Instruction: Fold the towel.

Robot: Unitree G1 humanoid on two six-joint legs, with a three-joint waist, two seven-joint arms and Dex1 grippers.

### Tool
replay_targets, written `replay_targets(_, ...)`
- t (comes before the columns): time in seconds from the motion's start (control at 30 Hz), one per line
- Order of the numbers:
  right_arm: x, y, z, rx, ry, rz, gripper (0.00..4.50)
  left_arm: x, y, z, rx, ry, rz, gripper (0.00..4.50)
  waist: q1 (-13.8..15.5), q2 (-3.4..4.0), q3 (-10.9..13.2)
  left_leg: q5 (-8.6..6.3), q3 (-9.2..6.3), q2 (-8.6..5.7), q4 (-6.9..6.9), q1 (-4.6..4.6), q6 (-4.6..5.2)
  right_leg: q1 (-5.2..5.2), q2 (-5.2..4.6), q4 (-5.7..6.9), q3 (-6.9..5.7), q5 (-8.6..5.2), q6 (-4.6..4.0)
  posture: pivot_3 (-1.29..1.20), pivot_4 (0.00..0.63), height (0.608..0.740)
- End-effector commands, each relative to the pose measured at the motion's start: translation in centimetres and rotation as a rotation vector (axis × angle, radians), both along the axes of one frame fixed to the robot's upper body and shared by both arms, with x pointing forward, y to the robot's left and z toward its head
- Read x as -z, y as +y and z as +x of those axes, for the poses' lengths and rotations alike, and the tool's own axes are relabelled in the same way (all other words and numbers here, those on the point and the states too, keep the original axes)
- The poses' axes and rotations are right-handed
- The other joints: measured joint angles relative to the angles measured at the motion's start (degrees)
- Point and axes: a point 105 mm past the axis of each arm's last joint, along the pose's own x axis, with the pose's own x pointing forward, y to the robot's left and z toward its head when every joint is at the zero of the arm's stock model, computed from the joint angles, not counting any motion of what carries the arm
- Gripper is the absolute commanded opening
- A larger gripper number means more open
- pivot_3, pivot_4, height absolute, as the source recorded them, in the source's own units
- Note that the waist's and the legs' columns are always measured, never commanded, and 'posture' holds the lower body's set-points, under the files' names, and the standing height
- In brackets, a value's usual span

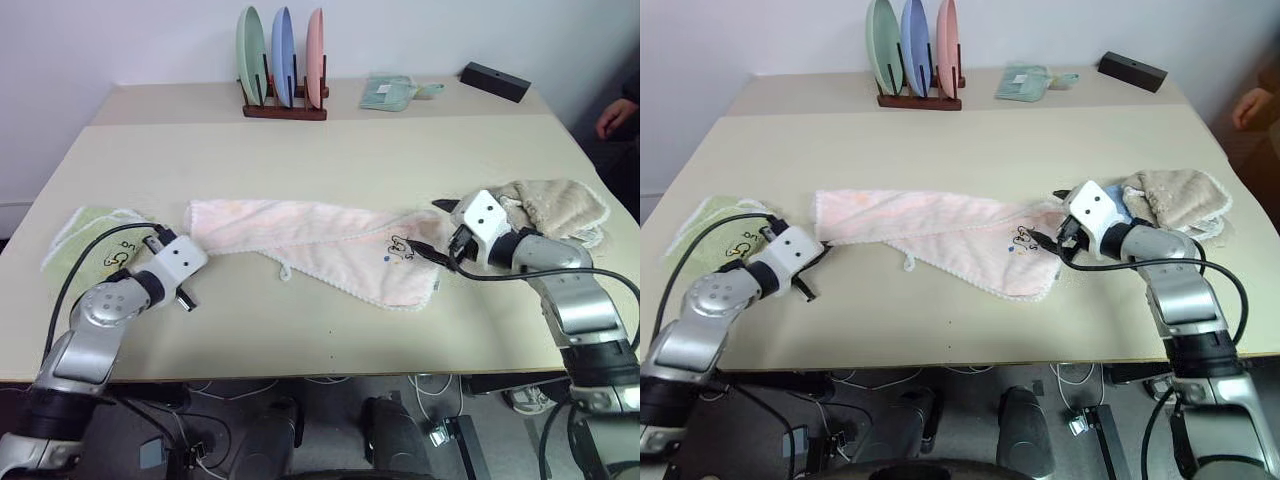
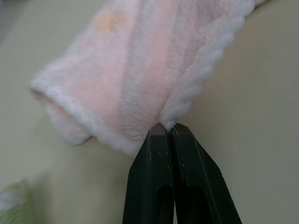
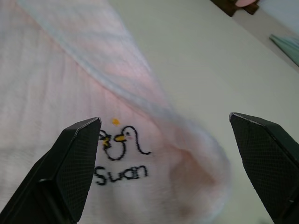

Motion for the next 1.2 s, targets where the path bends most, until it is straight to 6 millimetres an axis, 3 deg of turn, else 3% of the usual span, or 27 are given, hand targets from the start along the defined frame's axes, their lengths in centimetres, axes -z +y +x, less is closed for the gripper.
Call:
replay_targets(0.03,-0.6,-0.6,0.7,-0.041,-0.069,-0.130,4.50,-2.8,0.1,-0.9,0.015,-0.078,0.001,0.03,-0.1,0.00,0.0,0.00,-0.01,0.01,-0.01,0.00,0.00,0.00,0.01,0.00,-0.01,0.00,0.00,0.00,0.150,0.737)
replay_targets(0.3,0.5,-0.7,3.1,-0.073,-0.096,-0.248,4.50,-2.2,0.5,-2.3,-0.019,-0.032,-0.003,0.03,-0.9,0.03,0.0,0.00,0.04,0.01,-0.03,0.02,0.00,0.00,0.02,0.01,0.01,0.00,-0.01,0.00,0.150,0.737)
replay_targets(0.43,0.0,-0.5,4.7,-0.073,-0.109,-0.253,4.50,-1.4,0.8,-3.2,-0.023,0.011,0.017,0.03,-1.0,0.05,0.0,0.00,0.07,0.01,-0.06,0.05,-0.01,-0.03,0.04,0.04,0.05,0.01,-0.03,0.00,0.150,0.737)
replay_targets(0.6,-0.4,0.4,5.1,-0.166,-0.084,-0.290,4.50,-0.2,1.8,-4.5,-0.040,0.070,0.029,0.03,-0.9,0.05,0.0,0.00,0.05,0.01,-0.08,0.04,0.00,-0.02,0.03,0.01,0.06,0.01,-0.03,0.00,0.150,0.737)
replay_targets(0.77,1.1,0.8,3.8,-0.326,0.081,-0.348,4.50,0.3,2.3,-5.0,-0.046,0.097,0.049,0.03,-0.9,0.05,0.0,0.00,0.03,0.01,-0.07,0.05,-0.01,0.00,0.04,0.02,0.06,0.01,-0.04,0.00,0.150,0.737)
replay_targets(0.9,2.2,0.6,1.4,-0.457,0.228,-0.353,4.50,0.3,2.3,-5.1,-0.053,0.096,0.038,0.03,-0.9,0.07,0.0,0.00,0.01,0.01,-0.08,0.05,-0.01,-0.01,0.04,0.02,0.06,0.01,-0.03,0.00,0.150,0.737)
replay_targets(1.2,1.2,0.3,-0.4,-0.440,0.194,-0.315,4.50,0.7,1.9,-5.0,-0.038,0.109,0.036,0.03,-0.7,0.07,0.0,0.00,-0.01,0.01,-0.07,0.07,-0.01,-0.06,0.02,0.15,0.09,0.00,-0.03,0.00,0.150,0.737)
